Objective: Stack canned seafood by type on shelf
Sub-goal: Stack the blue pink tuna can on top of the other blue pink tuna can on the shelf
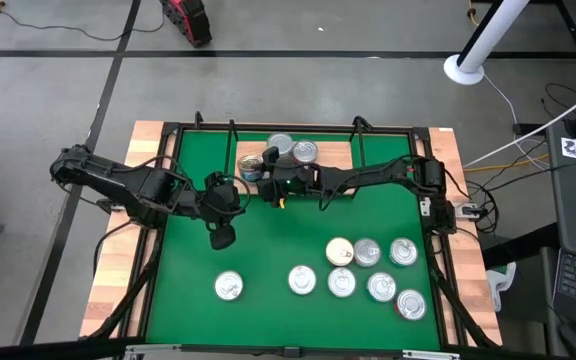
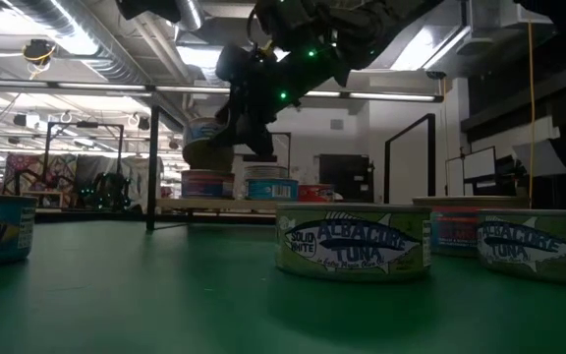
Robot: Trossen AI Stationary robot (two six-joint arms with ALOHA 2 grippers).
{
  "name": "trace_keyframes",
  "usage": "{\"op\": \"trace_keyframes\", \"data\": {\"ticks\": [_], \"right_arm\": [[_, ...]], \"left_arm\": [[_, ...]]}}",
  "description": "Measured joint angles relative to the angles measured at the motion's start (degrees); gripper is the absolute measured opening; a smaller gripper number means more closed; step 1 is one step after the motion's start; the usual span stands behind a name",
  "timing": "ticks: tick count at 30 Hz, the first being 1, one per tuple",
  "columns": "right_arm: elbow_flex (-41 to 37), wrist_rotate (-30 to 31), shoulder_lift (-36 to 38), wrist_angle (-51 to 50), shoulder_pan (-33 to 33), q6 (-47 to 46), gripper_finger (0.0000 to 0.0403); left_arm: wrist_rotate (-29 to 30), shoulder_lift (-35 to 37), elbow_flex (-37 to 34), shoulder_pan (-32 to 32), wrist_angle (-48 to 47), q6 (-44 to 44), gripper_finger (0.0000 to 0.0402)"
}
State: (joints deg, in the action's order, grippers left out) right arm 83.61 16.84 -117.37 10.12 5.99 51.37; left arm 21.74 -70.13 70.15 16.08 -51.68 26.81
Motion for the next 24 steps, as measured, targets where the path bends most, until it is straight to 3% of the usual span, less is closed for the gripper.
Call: {"op": "trace_keyframes", "data": {"ticks": [15, 24], "right_arm": [[0.1, -0.1, -0.8, 0.3, 1.3, 0.0, 0.0195], [0.1, -3.4, -0.8, 0.3, 1.6, 0.0, 0.0226]], "left_arm": [[0.0, 0.0, 0.0, 0.0, 0.1, 0.1, 0.0000], [0.0, 0.0, 0.0, 0.0, 0.1, 0.5, 0.0000]]}}
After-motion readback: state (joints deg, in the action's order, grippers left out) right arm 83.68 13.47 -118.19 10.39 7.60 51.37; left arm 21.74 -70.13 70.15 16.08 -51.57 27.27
